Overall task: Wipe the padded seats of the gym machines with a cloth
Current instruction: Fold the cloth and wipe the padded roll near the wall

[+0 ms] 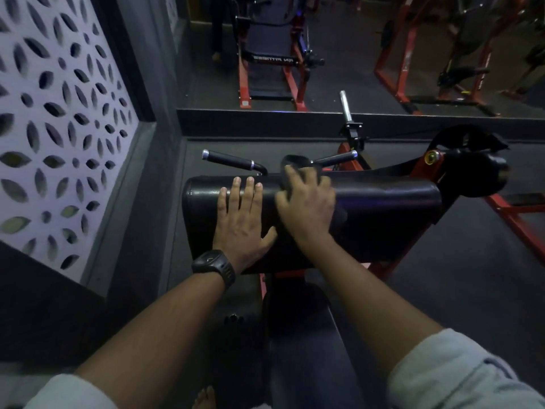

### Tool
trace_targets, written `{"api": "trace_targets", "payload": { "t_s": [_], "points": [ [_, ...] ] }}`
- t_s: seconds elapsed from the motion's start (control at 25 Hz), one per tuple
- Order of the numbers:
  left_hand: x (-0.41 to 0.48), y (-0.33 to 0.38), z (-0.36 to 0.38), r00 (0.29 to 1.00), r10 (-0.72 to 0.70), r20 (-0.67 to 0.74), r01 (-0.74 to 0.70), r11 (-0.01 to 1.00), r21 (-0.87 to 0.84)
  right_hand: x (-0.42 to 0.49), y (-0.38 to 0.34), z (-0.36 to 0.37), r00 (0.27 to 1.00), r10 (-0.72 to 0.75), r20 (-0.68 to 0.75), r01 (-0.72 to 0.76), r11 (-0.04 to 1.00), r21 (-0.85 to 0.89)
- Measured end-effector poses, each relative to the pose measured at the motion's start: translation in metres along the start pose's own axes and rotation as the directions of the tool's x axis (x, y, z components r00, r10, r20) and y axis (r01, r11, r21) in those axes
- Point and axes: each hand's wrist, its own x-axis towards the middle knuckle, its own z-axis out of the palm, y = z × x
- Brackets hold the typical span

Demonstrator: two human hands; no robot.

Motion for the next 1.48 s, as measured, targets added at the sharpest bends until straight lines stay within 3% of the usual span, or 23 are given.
{"api": "trace_targets", "payload": {
  "t_s": [0.08, 0.16, 0.2, 0.24, 0.32, 0.4, 0.48, 0.56, 0.64, 0.72, 0.76, 0.8, 0.88, 0.92, 0.96, 1.04, 1.08, 1.16, 1.2, 1.24, 1.32, 1.4, 1.48],
  "points": [
    [0.0, 0.002, -0.001, 1.0, 0.01, -0.003, -0.01, 1.0, -0.019, 0.002, 0.022, 0.002, 0.965, -0.259, 0.032, 0.259, 0.966, -0.005],
    [0.0, 0.003, -0.003, 1.0, 0.027, -0.003, -0.027, 0.999, -0.018, 0.023, 0.042, -0.007, 0.996, 0.08, 0.037, -0.082, 0.995, 0.059],
    [0.0, 0.004, -0.002, 0.999, 0.034, -0.007, -0.034, 0.999, -0.011, 0.027, 0.039, -0.009, 0.952, 0.299, 0.06, -0.304, 0.947, 0.102],
    [-0.001, 0.005, -0.002, 0.999, 0.035, -0.01, -0.035, 0.999, 0.0, 0.027, 0.029, -0.007, 0.922, 0.378, 0.078, -0.385, 0.917, 0.101],
    [0.0, 0.009, -0.002, 0.999, 0.037, -0.008, -0.037, 0.999, 0.007, 0.007, 0.006, -0.002, 0.999, 0.035, 0.015, -0.035, 0.999, 0.029],
    [0.0, 0.014, -0.002, 0.999, 0.05, -0.012, -0.05, 0.999, 0.002, 0.008, 0.029, -0.001, 0.969, -0.241, 0.048, 0.241, 0.971, 0.013],
    [0.0, 0.016, -0.001, 0.998, 0.062, -0.008, -0.062, 0.998, 0.018, 0.025, 0.053, -0.008, 0.994, 0.102, 0.048, -0.104, 0.994, 0.04],
    [0.0, 0.018, -0.001, 0.999, 0.053, -0.009, -0.053, 0.998, 0.019, 0.025, 0.044, -0.009, 0.899, 0.432, 0.073, -0.437, 0.896, 0.081],
    [0.001, 0.021, -0.002, 0.998, 0.062, -0.005, -0.062, 0.998, 0.023, 0.003, 0.022, -0.003, 0.995, 0.101, 0.027, -0.101, 0.995, -0.007],
    [0.002, 0.025, -0.002, 0.995, 0.099, -0.01, -0.098, 0.995, 0.035, -0.002, 0.046, -0.004, 0.971, -0.228, 0.073, 0.231, 0.973, -0.023],
    [0.003, 0.026, -0.002, 0.994, 0.108, -0.004, -0.108, 0.993, 0.039, 0.007, 0.063, -0.008, 0.984, -0.166, 0.07, 0.169, 0.985, -0.037],
    [0.003, 0.028, -0.002, 0.994, 0.106, 0.003, -0.106, 0.993, 0.043, 0.017, 0.071, -0.012, 0.998, 0.052, 0.047, -0.052, 0.999, 0.008],
    [0.004, 0.032, -0.001, 0.997, 0.081, 0.004, -0.081, 0.996, 0.043, 0.024, 0.061, -0.014, 0.898, 0.432, 0.076, -0.438, 0.893, 0.099],
    [0.005, 0.035, -0.001, 0.997, 0.075, 0.008, -0.075, 0.996, 0.043, 0.019, 0.044, -0.011, 0.923, 0.379, 0.066, -0.383, 0.921, 0.073],
    [0.005, 0.037, -0.001, 0.997, 0.081, 0.014, -0.081, 0.996, 0.043, 0.007, 0.034, -0.006, 0.985, 0.174, 0.024, -0.174, 0.984, 0.036],
    [0.007, 0.04, 0.002, 0.994, 0.106, 0.004, -0.106, 0.993, 0.045, -0.002, 0.049, -0.004, 0.971, -0.234, 0.049, 0.234, 0.972, 0.01],
    [0.008, 0.041, 0.001, 0.994, 0.108, 0.007, -0.109, 0.993, 0.052, 0.007, 0.066, -0.008, 0.966, -0.248, 0.078, 0.249, 0.969, 0.002],
    [0.009, 0.044, 0.002, 0.994, 0.105, 0.013, -0.105, 0.992, 0.064, 0.027, 0.079, -0.016, 0.981, 0.161, 0.109, -0.169, 0.984, 0.062],
    [0.008, 0.046, 0.003, 0.995, 0.097, 0.009, -0.097, 0.993, 0.064, 0.028, 0.074, -0.016, 0.928, 0.345, 0.139, -0.359, 0.928, 0.095],
    [0.009, 0.047, 0.003, 0.996, 0.088, 0.01, -0.088, 0.994, 0.063, 0.026, 0.06, -0.016, 0.927, 0.352, 0.133, -0.363, 0.929, 0.076],
    [0.01, 0.051, 0.004, 0.996, 0.088, 0.018, -0.089, 0.994, 0.064, 0.012, 0.047, -0.011, 0.997, -0.01, 0.072, 0.009, 1.0, 0.012],
    [0.011, 0.054, 0.006, 0.995, 0.098, 0.013, -0.098, 0.993, 0.065, 0.018, 0.074, -0.015, 0.959, -0.251, 0.134, 0.25, 0.968, 0.028],
    [0.013, 0.056, 0.007, 0.995, 0.092, 0.023, -0.094, 0.994, 0.063, 0.042, 0.1, -0.02, 0.988, 0.023, 0.15, -0.03, 0.998, 0.048]
  ]
}}
